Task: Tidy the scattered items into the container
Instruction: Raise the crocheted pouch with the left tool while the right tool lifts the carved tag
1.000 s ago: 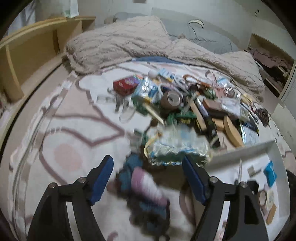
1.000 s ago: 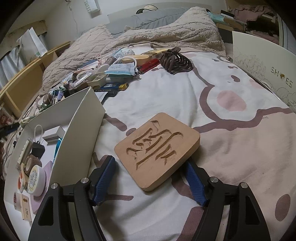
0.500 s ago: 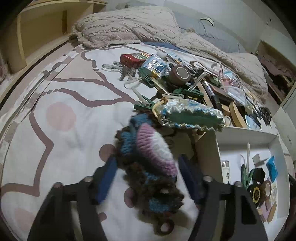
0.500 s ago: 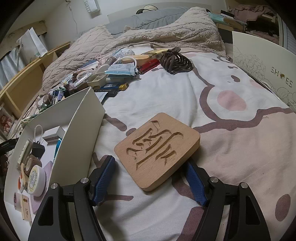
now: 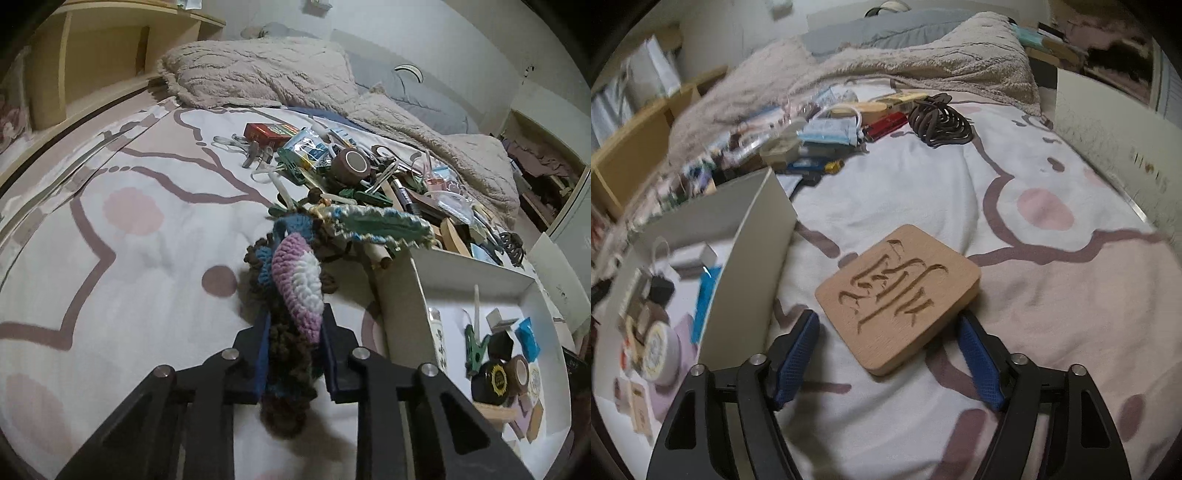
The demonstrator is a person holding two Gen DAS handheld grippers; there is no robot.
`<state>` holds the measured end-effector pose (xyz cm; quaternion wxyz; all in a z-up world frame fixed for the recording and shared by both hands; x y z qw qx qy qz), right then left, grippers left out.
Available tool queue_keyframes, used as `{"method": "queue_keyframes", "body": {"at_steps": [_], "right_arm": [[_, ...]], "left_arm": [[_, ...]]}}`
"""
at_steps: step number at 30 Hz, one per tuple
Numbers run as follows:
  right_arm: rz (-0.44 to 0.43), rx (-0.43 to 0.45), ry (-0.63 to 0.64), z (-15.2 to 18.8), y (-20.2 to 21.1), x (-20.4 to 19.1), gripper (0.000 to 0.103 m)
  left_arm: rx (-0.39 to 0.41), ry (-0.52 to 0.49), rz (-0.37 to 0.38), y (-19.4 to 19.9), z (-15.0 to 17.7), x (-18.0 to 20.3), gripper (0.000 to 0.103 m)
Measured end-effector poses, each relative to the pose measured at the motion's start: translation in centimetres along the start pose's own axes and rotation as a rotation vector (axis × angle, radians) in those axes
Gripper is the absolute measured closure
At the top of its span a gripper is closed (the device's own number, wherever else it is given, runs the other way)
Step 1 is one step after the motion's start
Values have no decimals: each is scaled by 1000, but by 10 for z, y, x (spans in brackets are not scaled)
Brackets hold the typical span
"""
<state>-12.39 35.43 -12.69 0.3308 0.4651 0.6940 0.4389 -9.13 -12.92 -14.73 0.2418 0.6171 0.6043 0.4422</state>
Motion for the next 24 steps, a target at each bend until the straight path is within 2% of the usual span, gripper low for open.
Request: {"method": "queue_keyframes", "body": {"at_steps": [1,5,10,18,21,24], "right_arm": [[39,-3,23,1,3,0,16],[163,5,68,3,10,9,11],[176,-2,-11,-6,14,35,7],[297,-12,-121,-20,15,78,7],[284,11,-153,-18,20,83,7],[180,61,-89,-19,28,69,7]], "left_arm": [[-1,1,3,0,3,0,81],[4,21,30,4,8,2,81],[3,38,45,5,13,4,81],[0,58,58,7,19,6,81],[-1,55,55,6,20,7,81],[-1,56,55,6,20,7,81]]}}
Point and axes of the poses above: each gripper's, at about its wrist camera, not at the fingertips, and y roughly against the way its jaws point, x to its right, z to its underside, the point moved 4 cm from there along -y, roughly the way its jaws point, and after that the axes turned 11 degrees about -x, right-handed, at the moved point
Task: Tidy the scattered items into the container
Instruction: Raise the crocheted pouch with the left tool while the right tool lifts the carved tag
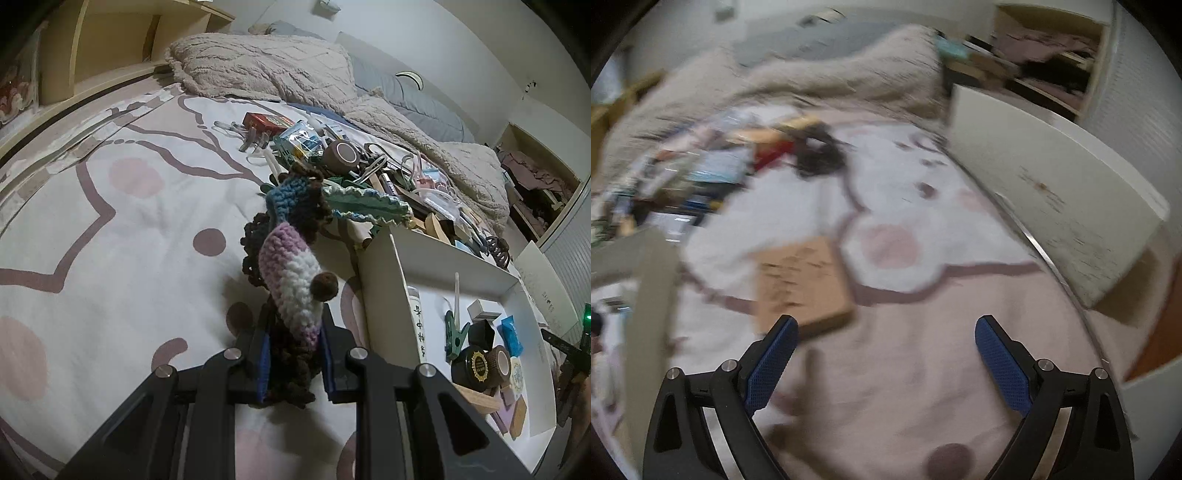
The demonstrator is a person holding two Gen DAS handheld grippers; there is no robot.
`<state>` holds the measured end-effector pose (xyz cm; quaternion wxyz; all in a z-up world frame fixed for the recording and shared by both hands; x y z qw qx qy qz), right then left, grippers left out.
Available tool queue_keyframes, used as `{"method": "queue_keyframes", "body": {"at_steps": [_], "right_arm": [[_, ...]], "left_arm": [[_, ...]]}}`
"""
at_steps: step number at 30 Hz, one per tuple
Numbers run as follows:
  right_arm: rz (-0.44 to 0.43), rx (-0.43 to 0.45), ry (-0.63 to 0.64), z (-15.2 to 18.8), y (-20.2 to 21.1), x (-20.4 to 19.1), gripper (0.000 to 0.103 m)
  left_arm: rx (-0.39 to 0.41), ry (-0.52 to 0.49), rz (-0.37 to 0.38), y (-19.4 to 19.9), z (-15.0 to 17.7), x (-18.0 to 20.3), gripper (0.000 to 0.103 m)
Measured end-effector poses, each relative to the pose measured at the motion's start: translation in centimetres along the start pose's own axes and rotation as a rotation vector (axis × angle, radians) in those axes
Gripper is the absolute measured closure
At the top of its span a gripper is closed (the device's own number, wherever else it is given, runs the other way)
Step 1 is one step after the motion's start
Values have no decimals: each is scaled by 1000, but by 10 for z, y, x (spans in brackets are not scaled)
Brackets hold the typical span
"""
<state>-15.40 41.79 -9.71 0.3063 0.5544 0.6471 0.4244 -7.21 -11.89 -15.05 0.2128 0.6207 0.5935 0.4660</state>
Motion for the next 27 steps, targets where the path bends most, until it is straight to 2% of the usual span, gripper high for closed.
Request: {"method": "queue_keyframes", "body": {"at_steps": [6,9,12,14,15,17,23,27], "right_arm": [[-51,10,166,-13,-7,-37,7],[-14,-16,194,-21,-21,-42,8],[-23,-47,192,-26,-34,-42,9],[-34,-72,192,-26,-40,-41,23],[-47,-83,192,-26,-43,-41,25],[-70,-87,206,-25,-45,-43,35],[-46,-54,225,-22,-38,-48,37],[-105,-29,170,-22,-23,-47,37]], "left_arm": [[5,8,9,1,-1,-1,81],[12,26,22,2,-2,-4,81],[14,33,23,3,-3,-6,81],[17,38,20,3,-3,-6,81],[17,40,18,3,-4,-6,81],[18,49,10,3,-4,-7,81],[27,64,-3,3,-5,-9,70],[32,67,-6,5,-9,-8,64]]}}
Point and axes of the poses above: each gripper's, at about its wrist camera, not at the fingertips, and y roughly against the way its jaws point, x to its right, z to its underside, the point moved 4 cm from there along -y, roughly the way its jaws point, and after that the axes turned 11 degrees about -x, right-handed, at the moved point
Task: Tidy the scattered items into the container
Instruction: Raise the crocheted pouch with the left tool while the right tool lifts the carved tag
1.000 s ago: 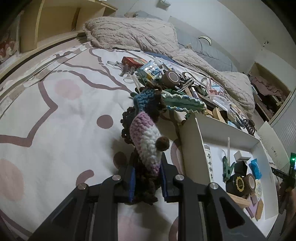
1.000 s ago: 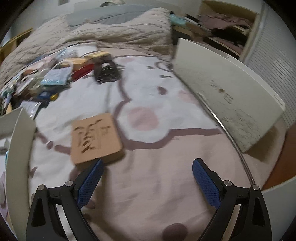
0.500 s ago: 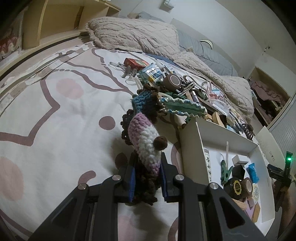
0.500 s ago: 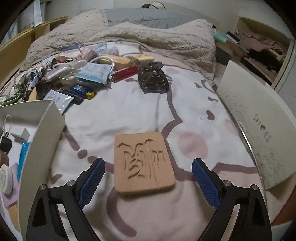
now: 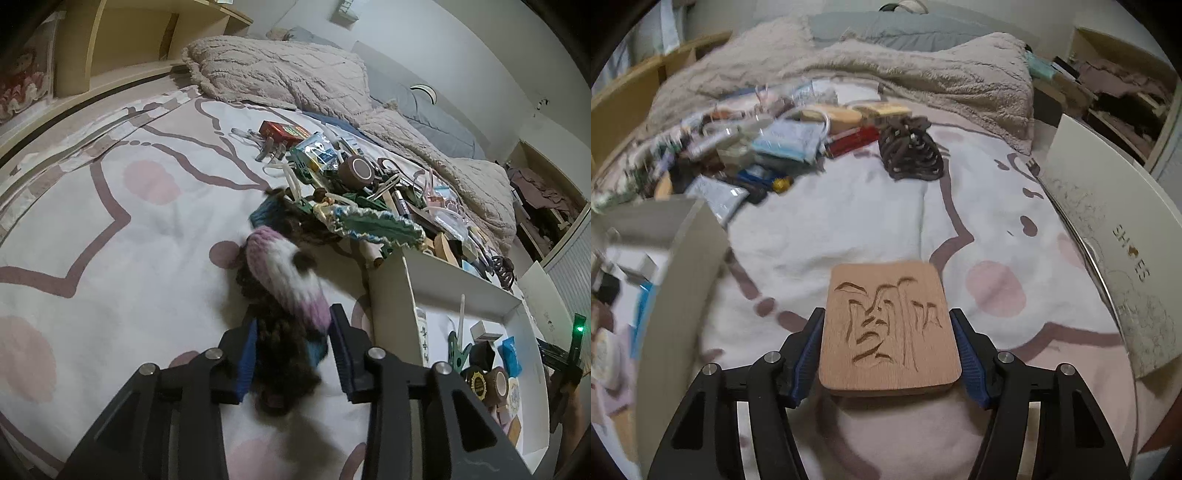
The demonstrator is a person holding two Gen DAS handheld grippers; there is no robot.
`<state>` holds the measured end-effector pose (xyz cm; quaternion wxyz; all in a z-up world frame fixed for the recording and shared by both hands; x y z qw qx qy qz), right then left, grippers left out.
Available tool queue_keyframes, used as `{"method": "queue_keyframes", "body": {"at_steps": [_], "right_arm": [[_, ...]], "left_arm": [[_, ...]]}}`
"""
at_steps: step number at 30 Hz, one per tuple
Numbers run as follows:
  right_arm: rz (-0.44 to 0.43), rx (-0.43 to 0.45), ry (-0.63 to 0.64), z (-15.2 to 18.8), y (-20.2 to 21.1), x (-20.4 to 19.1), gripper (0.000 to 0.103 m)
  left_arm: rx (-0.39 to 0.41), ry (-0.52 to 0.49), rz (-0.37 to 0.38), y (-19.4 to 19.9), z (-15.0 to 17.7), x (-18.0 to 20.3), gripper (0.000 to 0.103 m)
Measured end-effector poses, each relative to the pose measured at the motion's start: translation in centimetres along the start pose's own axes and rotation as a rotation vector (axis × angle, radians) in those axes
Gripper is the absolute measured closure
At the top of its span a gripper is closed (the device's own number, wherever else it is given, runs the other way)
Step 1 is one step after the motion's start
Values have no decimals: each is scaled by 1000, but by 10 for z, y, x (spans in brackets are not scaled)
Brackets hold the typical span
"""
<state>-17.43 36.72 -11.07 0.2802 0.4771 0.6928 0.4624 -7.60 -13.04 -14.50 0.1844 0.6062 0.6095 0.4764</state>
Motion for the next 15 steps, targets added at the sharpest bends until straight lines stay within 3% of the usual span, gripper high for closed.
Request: {"method": "queue_keyframes", "body": {"at_steps": [3,8,10,15], "right_arm": [[-75,24,-46,2,11,-3,38],[-104,43,-52,4,17,-15,38],[-118,41,-56,5,16,-18,38],[-129,22,-53,10,9,-27,38]], "left_arm": [[5,8,5,0,-5,0,55],[9,35,10,0,-15,1,53],[17,41,-14,0,-20,1,47],[-4,42,-76,-11,-27,-1,47]]}}
Point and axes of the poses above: each gripper's, at about its wrist camera, not at the fingertips, and y roughly against the way its jaws point, x to its right, z to its underside, the point moved 4 cm from there along -y, roughly the way its jaws point, and after that the axes turned 11 degrees about -x, right-handed, at the moved point
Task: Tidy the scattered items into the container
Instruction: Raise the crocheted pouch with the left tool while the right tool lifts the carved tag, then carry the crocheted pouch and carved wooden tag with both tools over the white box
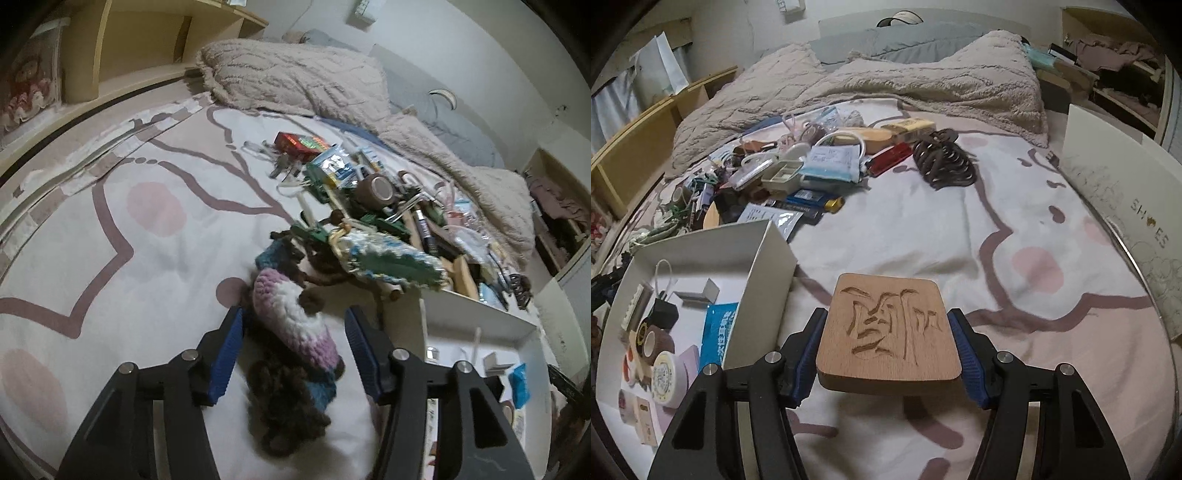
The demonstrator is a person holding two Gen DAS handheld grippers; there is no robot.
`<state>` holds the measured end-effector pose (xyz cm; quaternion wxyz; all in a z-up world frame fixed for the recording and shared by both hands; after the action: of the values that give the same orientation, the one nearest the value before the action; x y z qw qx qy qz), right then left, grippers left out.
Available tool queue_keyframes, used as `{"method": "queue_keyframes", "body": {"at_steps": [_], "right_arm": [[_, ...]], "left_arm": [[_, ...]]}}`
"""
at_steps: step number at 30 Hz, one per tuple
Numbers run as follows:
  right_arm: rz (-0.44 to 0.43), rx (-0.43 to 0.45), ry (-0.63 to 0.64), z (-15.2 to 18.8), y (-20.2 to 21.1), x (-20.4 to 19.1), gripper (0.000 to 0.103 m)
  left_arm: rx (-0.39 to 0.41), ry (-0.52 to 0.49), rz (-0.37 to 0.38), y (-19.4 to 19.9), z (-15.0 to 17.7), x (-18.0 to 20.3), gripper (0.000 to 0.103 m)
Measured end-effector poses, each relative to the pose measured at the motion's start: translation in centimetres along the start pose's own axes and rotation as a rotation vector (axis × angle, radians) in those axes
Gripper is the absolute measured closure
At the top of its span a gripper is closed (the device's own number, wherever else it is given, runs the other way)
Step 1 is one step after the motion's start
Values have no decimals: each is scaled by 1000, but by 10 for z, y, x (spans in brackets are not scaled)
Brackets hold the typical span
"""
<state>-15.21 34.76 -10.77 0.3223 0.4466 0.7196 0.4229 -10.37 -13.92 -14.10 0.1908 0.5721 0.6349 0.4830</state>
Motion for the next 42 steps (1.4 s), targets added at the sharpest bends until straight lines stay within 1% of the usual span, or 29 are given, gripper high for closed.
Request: {"method": "queue_keyframes", "body": {"at_steps": [2,3,4,7,10,14,18,20,25,30,38,42], "right_arm": [[2,-11,2,3,-4,-2,38],[4,-15,3,4,-5,-2,38],[5,-18,4,6,-6,-2,38],[1,-34,5,9,-9,-3,38],[10,-47,13,9,-13,-4,38],[31,-62,35,6,-18,-6,38],[81,-36,82,7,-21,-11,38],[92,-19,91,8,-20,-13,39],[60,9,34,6,-11,-5,39],[17,61,1,-1,11,-7,39],[-65,162,32,-18,56,-38,39],[-105,212,51,-21,75,-54,39]], "left_arm": [[-13,6,7,-4,0,-2,59],[-18,7,11,-6,1,-3,72],[-19,6,16,-6,1,-4,77],[-5,-9,27,-3,4,-4,84],[11,-27,35,1,6,-1,86],[23,-38,57,7,9,5,86],[39,-44,83,16,12,11,86],[51,-45,98,22,12,13,86],[75,-51,124,33,11,19,86],[111,-60,153,48,9,27,86],[194,-109,221,79,5,52,86],[232,-137,259,96,0,68,86]]}}
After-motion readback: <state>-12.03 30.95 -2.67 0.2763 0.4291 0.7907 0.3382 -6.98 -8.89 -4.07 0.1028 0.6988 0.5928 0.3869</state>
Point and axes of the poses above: each gripper's, at about its wrist camera, not at the fingertips, and y roughly against the way its jaws point, x to its right, z to its underside, the point moved 4 cm from there along -y, roughly the way its jaws point, and after that the axes turned 11 degrees about -x, right-handed, at the moved point
